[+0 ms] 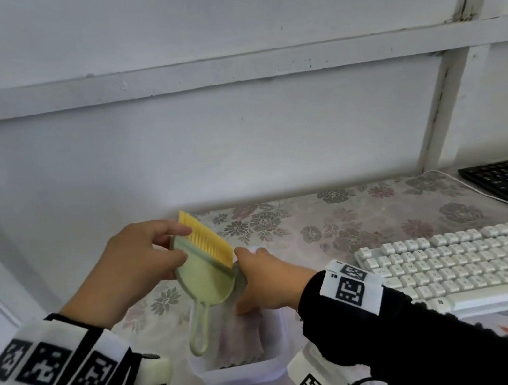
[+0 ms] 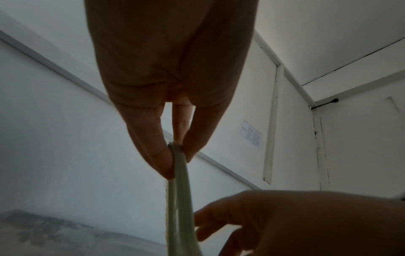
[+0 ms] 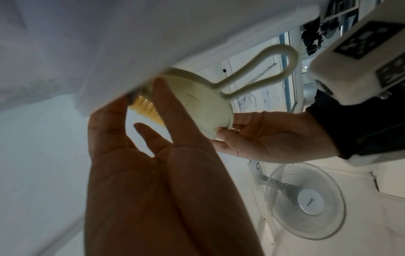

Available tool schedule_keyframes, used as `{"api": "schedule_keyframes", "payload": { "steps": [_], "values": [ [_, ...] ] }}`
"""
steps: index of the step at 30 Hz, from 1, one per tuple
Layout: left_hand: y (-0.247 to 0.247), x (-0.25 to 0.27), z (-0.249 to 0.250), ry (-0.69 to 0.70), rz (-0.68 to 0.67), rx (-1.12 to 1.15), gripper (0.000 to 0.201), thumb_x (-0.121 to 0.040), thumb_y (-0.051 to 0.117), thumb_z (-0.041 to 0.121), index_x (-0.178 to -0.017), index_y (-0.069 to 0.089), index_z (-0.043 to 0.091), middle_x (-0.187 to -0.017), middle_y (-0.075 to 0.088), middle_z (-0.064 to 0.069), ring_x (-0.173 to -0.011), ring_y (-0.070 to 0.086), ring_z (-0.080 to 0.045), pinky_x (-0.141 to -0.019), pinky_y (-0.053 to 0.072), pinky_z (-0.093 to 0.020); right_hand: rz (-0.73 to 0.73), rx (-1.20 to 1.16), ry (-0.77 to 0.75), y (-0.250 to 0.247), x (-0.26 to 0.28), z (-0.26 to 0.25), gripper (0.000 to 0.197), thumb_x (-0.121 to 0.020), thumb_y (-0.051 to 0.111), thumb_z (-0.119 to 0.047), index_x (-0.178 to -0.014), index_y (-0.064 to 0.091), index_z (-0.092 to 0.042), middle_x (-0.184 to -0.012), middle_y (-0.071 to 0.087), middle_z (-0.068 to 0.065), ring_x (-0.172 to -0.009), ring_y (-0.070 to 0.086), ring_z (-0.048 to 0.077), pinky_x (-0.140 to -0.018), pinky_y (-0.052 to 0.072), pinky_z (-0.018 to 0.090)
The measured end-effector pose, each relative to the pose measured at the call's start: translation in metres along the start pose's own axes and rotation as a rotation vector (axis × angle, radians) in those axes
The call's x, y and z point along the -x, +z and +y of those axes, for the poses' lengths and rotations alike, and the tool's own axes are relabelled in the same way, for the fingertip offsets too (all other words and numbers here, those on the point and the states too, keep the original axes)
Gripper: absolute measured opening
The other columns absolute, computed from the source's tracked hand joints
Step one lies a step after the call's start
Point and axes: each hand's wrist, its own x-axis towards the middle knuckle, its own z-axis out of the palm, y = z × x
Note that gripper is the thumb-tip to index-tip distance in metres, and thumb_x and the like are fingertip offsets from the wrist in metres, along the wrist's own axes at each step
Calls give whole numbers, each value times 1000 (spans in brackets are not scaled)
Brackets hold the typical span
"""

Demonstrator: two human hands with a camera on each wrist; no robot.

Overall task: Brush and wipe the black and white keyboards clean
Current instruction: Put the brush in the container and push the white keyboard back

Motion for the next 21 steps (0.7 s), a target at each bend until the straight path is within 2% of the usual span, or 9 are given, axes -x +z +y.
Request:
{"api": "schedule_keyframes", "payload": {
  "steps": [3,5,7,10,12,15,18,21],
  "values": [
    [9,0,0,10,-15,23,34,-78,63,-3,-98,71,24,-92,65,-5,-71,68,-18,-61,58,-20,88,74,-15,-4,5,2,46,-85,56,-2,-127,37,-3,-129,29,18,-115,44,40,-82,46,40],
    [15,0,0,12,-21,35,34,-79,63,-4,-100,70,22,-91,65,-5,-74,69,-19,-68,59,-27,143,102,-32,-9,6,6,31,-86,51,2,-115,41,-4,-124,33,17,-116,39,41,-80,35,36],
    [21,0,-1,-15,-51,66,33,-80,63,-5,-100,69,20,-90,64,-7,-77,68,-22,-73,59,-33,143,95,-31,-15,10,11,20,-86,53,-1,-100,40,-8,-108,33,10,-111,38,35,-79,31,34],
    [29,0,-5,-71,-103,74,31,-81,64,-4,-100,67,20,-87,60,-7,-78,66,-24,-78,57,-37,95,79,-6,-18,18,21,23,-87,59,-12,-95,38,-11,-104,29,6,-98,33,26,-77,33,33],
    [31,0,-11,-69,-90,-4,33,-80,65,-1,-101,66,25,-89,61,-5,-78,64,-21,-76,55,-33,75,72,-23,-15,22,26,27,-88,60,-21,-103,40,-10,-110,34,8,-101,37,27,-80,35,35],
    [31,3,-18,-52,-65,-185,37,-78,69,8,-106,63,32,-94,63,-2,-82,60,-16,-75,48,-29,64,44,-40,-9,23,32,45,-89,59,-28,-123,41,-6,-129,35,11,-115,41,33,-93,41,40],
    [33,5,-23,-78,-82,-254,41,-80,69,13,-116,60,28,-91,57,12,-83,56,-10,-70,43,-26,65,20,-62,-2,23,37,55,-87,60,-31,-131,37,-6,-135,31,9,-120,41,34,-102,40,44],
    [36,7,-29,-112,-110,-260,45,-81,68,13,-123,56,24,-96,53,10,-86,55,-13,-73,45,-28,48,-1,-66,3,27,39,69,-88,60,-33,-141,25,-7,-143,23,8,-129,35,33,-107,36,43]
  ]
}}
